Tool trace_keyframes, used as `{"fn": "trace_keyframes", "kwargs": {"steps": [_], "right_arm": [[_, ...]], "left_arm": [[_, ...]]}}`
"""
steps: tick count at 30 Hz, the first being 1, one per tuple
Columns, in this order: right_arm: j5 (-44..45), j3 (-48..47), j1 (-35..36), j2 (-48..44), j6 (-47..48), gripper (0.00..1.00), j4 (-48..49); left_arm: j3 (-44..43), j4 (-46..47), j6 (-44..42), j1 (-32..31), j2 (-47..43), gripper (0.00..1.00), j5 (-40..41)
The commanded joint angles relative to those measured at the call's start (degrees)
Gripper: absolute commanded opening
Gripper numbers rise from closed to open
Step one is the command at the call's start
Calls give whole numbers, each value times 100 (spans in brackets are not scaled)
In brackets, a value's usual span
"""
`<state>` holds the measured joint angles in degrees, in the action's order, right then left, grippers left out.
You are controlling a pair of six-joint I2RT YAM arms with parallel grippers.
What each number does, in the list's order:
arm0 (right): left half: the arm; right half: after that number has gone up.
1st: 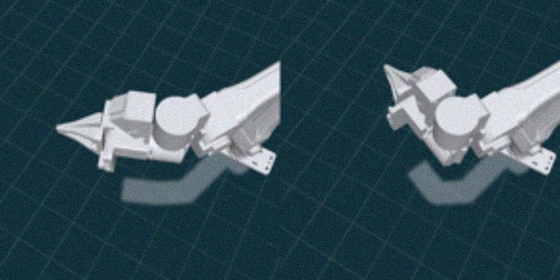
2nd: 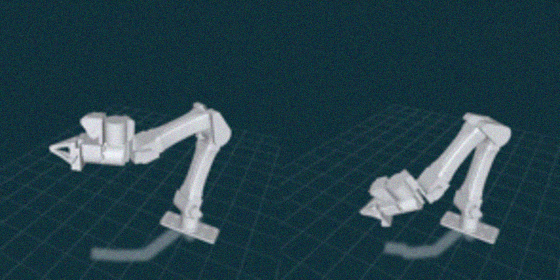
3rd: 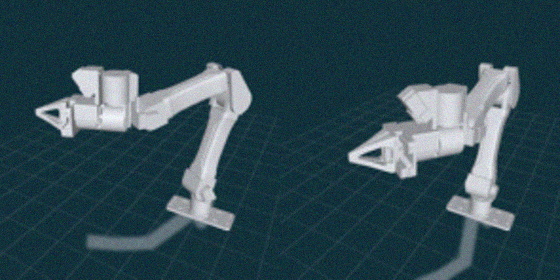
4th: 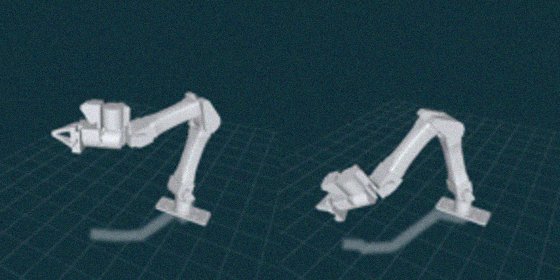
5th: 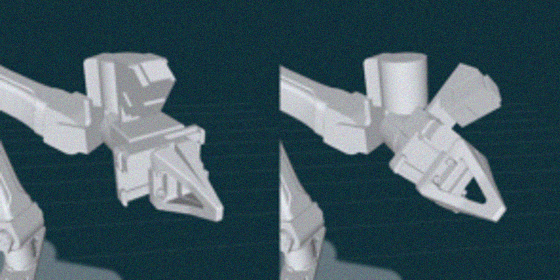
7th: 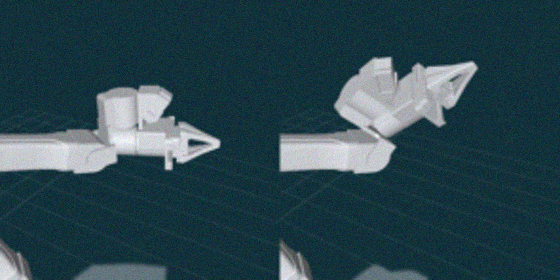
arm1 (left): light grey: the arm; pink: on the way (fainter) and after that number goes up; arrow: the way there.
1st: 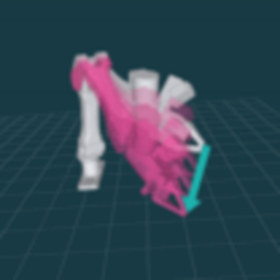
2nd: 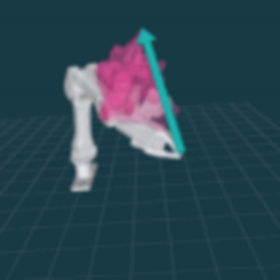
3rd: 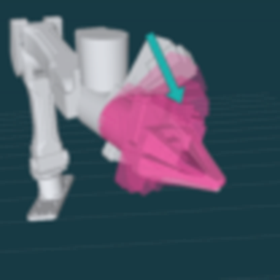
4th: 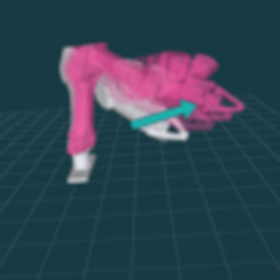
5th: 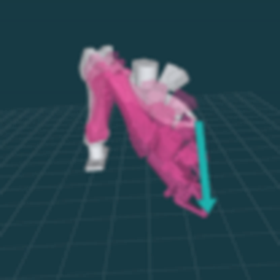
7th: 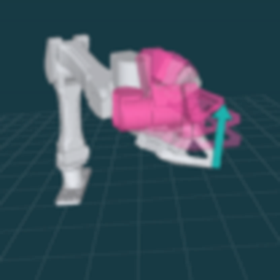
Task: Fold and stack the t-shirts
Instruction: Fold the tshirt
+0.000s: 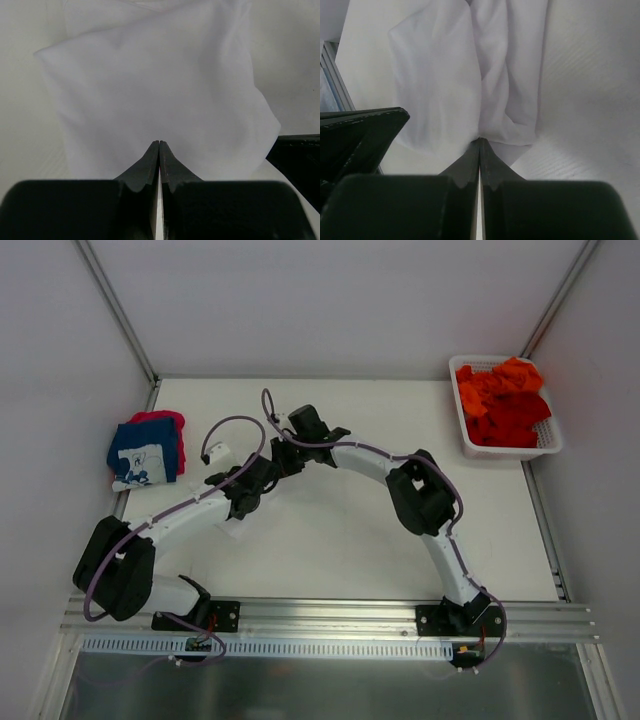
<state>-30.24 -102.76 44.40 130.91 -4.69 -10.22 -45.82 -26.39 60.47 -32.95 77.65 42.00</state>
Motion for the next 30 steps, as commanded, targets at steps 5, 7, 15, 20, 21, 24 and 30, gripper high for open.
{"fn": "trace_keyframes", "kwargs": {"steps": [5,7,15,20,21,24,30], "right_arm": [[-123,-157,77,-584,301,0,38],[-183,1,77,-725,337,0,142],[27,353,165,-1270,688,0,196],[-114,204,209,-1349,706,0,125],[-175,160,227,-1297,706,0,117],[-525,-313,218,-788,566,0,12],[-852,-1351,253,538,39,0,-182]], "left_arm": [[126,398,-26,429,223,0,-498],[205,398,78,438,295,0,-482],[381,407,150,447,58,0,-429],[425,407,176,482,-48,0,-438],[460,416,202,509,-39,0,-482],[548,416,316,544,-4,0,-579],[680,424,361,588,-4,0,-666]]}}
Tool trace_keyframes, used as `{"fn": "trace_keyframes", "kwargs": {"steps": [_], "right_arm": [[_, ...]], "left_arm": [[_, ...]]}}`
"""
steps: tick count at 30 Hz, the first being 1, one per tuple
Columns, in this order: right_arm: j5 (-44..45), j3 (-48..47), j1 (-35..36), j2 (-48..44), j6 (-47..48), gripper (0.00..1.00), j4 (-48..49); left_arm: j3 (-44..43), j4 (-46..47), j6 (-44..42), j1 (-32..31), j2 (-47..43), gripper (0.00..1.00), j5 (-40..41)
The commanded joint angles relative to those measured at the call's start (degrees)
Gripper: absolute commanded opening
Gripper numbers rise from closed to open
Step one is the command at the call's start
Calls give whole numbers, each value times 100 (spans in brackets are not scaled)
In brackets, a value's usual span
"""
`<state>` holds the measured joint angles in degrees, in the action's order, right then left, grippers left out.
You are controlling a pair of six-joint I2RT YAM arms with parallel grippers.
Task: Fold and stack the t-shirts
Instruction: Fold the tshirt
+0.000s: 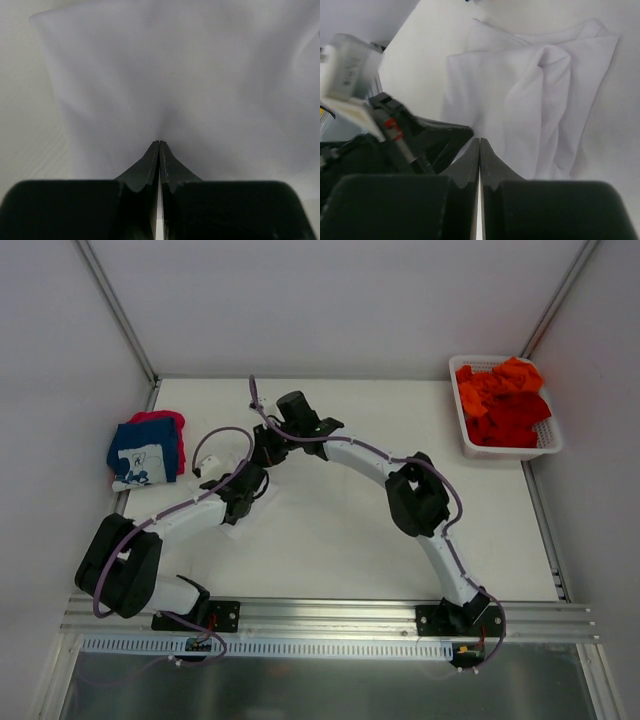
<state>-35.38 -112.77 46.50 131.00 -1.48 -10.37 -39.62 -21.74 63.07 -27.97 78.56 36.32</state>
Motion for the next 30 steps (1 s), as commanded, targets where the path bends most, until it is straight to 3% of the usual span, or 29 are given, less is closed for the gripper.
{"fn": "trace_keyframes", "kwargs": {"steps": [1,9,18,22,30], "right_arm": [[-321,-386,43,610,-353,0,-167],[-111,201,35,515,-714,0,-211],[1164,2758,122,-1154,-503,0,-589],[1402,3892,166,-1893,-625,0,-264],[1929,5273,588,-2746,-995,0,158]], "left_arm": [[68,11,74,124,-96,0,-168],[349,548,-84,309,1,0,-1011],[902,829,-67,231,-253,0,-1795],[1228,812,21,-77,-824,0,-1900],[1957,127,1049,-1640,-2028,0,-1689]]}}
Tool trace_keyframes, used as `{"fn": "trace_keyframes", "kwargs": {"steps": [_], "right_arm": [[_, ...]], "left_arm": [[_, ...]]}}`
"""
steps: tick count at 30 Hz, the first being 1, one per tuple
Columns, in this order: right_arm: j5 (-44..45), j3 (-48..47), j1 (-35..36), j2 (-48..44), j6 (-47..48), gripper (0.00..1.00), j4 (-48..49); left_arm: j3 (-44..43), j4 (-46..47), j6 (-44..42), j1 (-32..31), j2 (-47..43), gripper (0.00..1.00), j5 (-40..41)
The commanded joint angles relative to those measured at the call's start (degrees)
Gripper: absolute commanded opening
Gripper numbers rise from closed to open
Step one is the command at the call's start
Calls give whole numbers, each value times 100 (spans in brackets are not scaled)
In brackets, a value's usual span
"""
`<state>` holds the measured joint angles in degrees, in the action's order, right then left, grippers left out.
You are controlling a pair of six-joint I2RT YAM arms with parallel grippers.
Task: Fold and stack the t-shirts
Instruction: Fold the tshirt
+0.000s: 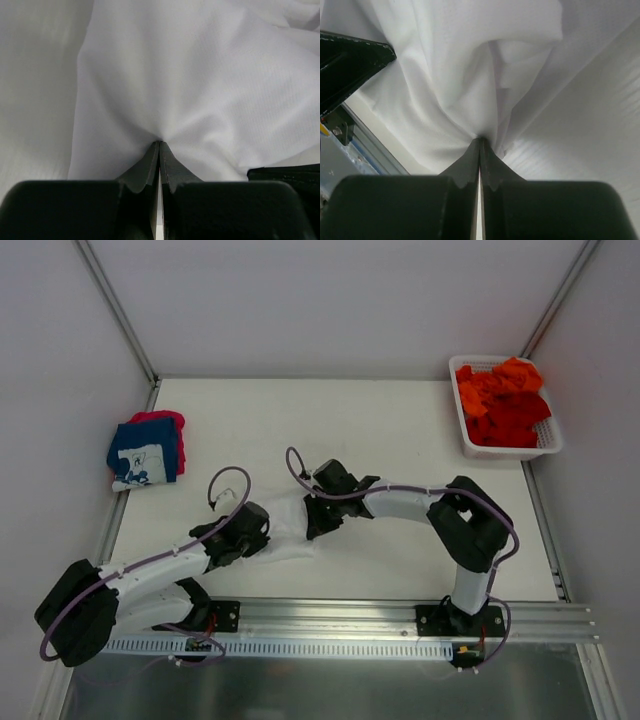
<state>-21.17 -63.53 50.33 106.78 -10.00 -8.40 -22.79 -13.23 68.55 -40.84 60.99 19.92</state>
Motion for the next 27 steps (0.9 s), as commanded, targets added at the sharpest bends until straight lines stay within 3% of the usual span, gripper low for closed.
{"fn": "trace_keyframes", "kwargs": {"steps": [1,8,14,17,18,21,22,23,25,26,27], "right_arm": [[535,437,241,-403,-186,0,5],[1175,1271,969,-1273,-581,0,58],[1904,2133,1619,-2369,-1171,0,6],[2491,2056,1866,-3125,-1075,1,-511],[2617,1968,1902,-3302,-1031,2,-661],[2995,1572,2033,-3927,-741,11,-1136],[3126,1484,2086,-4059,-679,17,-1259],[3136,1344,2104,-4286,-557,20,-1286],[3119,1273,2113,-4429,-459,30,-1261],[3110,1264,2113,-4473,-398,35,-1234],[3154,1229,2113,-4473,-337,41,-1243]], "left_arm": [[344,-925,571,-529,-342,0,2],[196,-1901,1615,-2137,-475,0,363],[-532,-2752,2871,-3763,394,0,810],[-1603,-4367,3618,-4353,1027,0,1469],[-1919,-5329,3795,-4423,1307,0,1627],[-3019,-6697,4568,-4643,1564,1,2321],[-3430,-7380,4666,-4687,1574,8,2471],[-3556,-7378,4519,-4714,1408,28,2777],[-3575,-7369,4578,-4714,1144,53,2946],[-3558,-7369,4553,-4705,943,83,3095],[-3479,-7369,4501,-4679,863,99,3140]]}}
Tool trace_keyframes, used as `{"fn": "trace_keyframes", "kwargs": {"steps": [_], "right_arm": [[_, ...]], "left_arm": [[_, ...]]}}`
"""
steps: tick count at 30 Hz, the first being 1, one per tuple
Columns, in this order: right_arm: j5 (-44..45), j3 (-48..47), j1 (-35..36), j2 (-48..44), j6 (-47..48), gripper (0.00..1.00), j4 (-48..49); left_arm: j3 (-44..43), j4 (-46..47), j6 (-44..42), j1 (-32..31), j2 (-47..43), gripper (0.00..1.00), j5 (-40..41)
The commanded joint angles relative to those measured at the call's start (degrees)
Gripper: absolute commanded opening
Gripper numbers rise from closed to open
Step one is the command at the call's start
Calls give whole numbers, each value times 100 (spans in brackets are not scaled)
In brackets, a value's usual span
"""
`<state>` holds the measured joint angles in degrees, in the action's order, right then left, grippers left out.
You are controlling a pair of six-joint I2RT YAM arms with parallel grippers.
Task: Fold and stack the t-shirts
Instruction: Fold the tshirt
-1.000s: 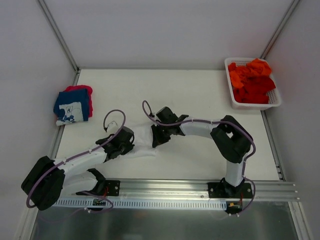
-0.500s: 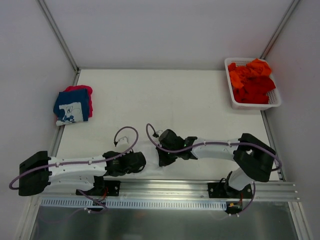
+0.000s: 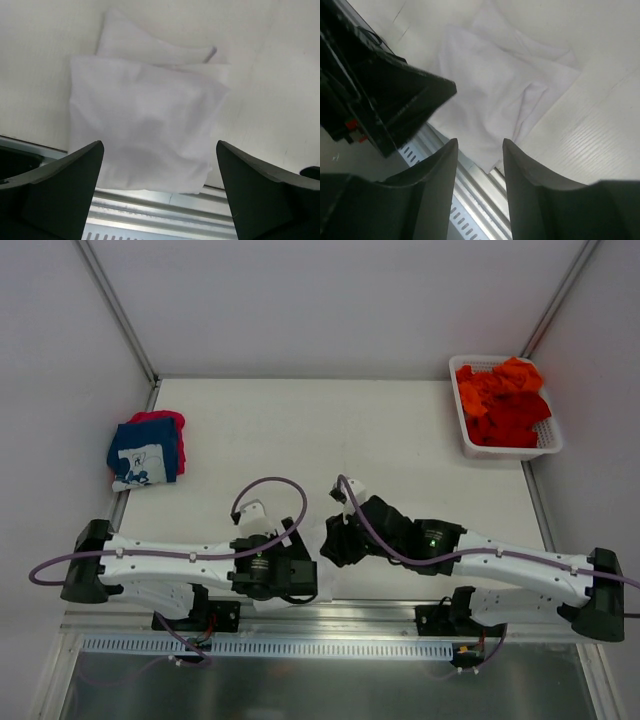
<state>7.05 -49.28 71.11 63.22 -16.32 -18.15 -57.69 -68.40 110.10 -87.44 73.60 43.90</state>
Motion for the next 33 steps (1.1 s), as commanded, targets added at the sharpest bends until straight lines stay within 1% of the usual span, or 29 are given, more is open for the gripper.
{"fn": "trace_keyframes", "kwargs": {"steps": [1,4,7,9,10,13,14,15,18,20,21,24,25,28,29,31,32,33], "right_arm": [[411,-188,34,-82,322,46,-259],[481,-205,34,234,436,49,-198],[351,-170,26,673,542,49,100],[306,-170,26,893,559,50,328],[271,-214,-1,1120,585,49,382],[17,-249,-124,1455,586,49,698],[-45,-249,-159,1639,586,49,795],[-107,-258,-220,1719,577,49,944],[-291,-310,-308,2018,586,50,1138],[-380,-354,-414,2193,612,49,1200],[-449,-372,-475,2238,612,49,1226],[-537,-416,-563,2335,621,49,1279],[-538,-425,-572,2344,621,50,1279],[-573,-416,-625,2291,656,50,1279],[-573,-407,-651,2282,665,49,1279],[-617,-381,-721,2247,674,49,1270],[-608,-372,-730,2247,674,50,1270],[-634,-363,-765,2256,665,50,1279]], "left_arm": [[91,-1852,371,42,-460,99,725],[389,-1852,529,183,-575,99,638],[732,-1852,765,315,-523,91,532],[1047,-1782,994,315,-566,85,654],[1180,-1651,978,315,-636,82,725],[1769,-1045,803,341,-1338,77,953],[1927,-939,750,385,-1784,76,954],[2207,-799,697,429,-2006,76,928],[2621,-588,442,622,-2560,72,918],[2885,-237,-5,710,-2736,71,1058],[2973,217,-389,763,-2772,71,1085],[3342,940,-1050,974,-2939,71,1130],[3456,1439,-1218,1009,-3000,71,1121],[3905,2162,-1850,1185,-3517,70,1051],[4123,2652,-2035,1237,-3641,70,1042],[4335,3111,-2632,1387,-3983,69,1007],[4528,3723,-2895,1448,-4090,69,972],[4626,4068,-3472,1579,-4204,69,867]]}}
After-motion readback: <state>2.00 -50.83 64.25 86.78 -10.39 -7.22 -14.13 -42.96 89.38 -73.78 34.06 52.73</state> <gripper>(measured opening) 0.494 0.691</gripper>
